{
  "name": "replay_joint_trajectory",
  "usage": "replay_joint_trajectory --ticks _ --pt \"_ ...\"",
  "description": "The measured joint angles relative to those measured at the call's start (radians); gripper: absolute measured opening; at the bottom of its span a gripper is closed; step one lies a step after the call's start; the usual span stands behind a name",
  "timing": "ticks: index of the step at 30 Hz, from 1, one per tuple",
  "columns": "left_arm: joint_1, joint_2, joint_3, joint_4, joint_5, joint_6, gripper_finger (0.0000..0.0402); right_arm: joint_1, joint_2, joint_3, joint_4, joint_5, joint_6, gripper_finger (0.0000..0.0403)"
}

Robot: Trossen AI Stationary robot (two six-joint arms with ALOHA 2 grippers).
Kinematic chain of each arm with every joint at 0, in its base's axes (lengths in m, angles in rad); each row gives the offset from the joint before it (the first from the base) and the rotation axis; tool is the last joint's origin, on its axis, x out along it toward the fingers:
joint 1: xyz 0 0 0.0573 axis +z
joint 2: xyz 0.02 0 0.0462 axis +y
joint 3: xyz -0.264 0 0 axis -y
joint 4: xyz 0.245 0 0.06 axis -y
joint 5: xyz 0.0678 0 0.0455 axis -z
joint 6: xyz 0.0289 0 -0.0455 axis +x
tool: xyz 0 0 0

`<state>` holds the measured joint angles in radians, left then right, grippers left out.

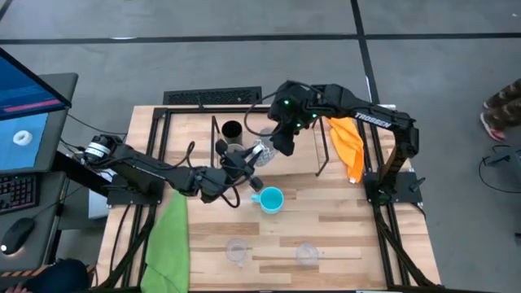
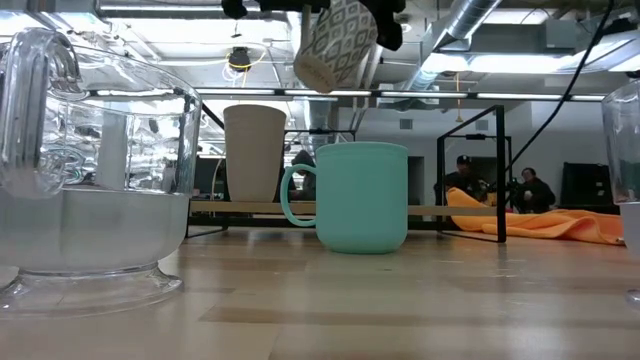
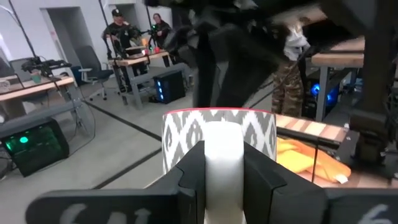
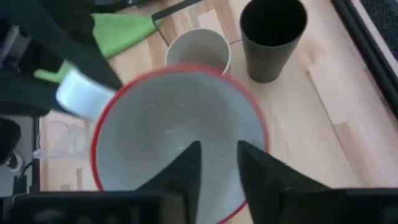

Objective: Stack small to large cups/mugs on shelf
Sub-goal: Put the white mug on the shelf

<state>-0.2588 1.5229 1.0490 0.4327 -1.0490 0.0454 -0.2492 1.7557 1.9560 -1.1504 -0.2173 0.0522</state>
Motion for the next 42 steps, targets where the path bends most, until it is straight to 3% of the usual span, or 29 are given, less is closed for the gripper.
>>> replay_joint_trajectory --ticks 7,38,42 --pt "0.001 -0.001 0.000 -0.003 -0.005 0.000 0.0053 0.000 0.000 0.000 -0.006 -0.021 -0.026 0.0011" --pt "0.018 0.000 0.000 -0.004 0.014 0.015 0.0055 -0.009 0.000 0.000 -0.006 -0.030 -0.053 0.0001" --pt "0.023 0.000 0.000 -0.004 0.015 0.055 0.0064 -0.009 0.000 0.000 0.011 -0.074 -0.045 0.0000"
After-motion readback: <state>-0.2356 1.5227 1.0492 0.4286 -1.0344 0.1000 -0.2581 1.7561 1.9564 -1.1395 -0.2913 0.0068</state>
